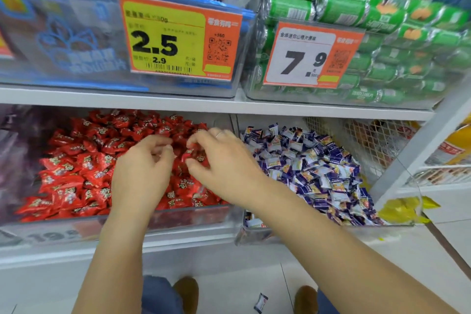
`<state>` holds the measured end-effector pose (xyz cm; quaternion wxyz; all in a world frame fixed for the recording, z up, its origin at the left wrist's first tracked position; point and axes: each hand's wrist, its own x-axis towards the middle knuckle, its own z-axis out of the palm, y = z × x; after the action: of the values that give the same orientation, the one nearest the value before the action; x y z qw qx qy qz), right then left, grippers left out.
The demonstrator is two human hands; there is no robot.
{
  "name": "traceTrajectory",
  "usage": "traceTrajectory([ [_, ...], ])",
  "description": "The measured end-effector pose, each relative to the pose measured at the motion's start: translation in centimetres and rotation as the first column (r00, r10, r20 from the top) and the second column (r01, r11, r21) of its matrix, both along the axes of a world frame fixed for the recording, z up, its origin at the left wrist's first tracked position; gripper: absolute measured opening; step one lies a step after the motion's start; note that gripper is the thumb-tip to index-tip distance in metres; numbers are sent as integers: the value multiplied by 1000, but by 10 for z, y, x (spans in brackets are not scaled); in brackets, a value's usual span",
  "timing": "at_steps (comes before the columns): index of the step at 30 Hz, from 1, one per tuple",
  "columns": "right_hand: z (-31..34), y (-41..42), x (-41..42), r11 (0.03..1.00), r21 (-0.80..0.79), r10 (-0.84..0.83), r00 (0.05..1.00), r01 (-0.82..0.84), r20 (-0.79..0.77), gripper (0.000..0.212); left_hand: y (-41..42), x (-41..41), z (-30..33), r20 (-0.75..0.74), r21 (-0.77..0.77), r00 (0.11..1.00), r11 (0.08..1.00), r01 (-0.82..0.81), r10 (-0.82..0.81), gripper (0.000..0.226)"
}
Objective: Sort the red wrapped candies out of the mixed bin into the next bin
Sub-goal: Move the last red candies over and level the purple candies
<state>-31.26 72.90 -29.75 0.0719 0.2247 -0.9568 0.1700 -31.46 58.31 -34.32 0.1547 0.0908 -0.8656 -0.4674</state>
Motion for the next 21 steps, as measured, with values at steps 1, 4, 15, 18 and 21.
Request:
traceTrajectory([
  [1, -4, 0, -4, 995, 99, 2, 999, -5, 33, 46, -1, 0, -1, -1, 6, 1000, 1000, -2, 2, 15],
  [4, -8, 25, 14, 997, 39, 64, 998, -64, -10, 43, 1, -1, 4, -37, 28, 999, 1000, 9, -8, 15],
  [15, -23, 264, 91, 568, -462, -793, 604, 680, -86, 26, 92, 24, 28, -151, -145, 894, 904, 402, -422, 14],
  [18, -38, 291, 91, 457, -442, -856, 516, 772, 17, 33, 129, 25, 33, -4, -295, 805, 770, 565, -593, 15],
  [21, -49, 309, 85, 465, -325, -834, 531, 824, 151, 38, 177, 15, 40, 140, -452, 652, 537, 712, -745, 20],
])
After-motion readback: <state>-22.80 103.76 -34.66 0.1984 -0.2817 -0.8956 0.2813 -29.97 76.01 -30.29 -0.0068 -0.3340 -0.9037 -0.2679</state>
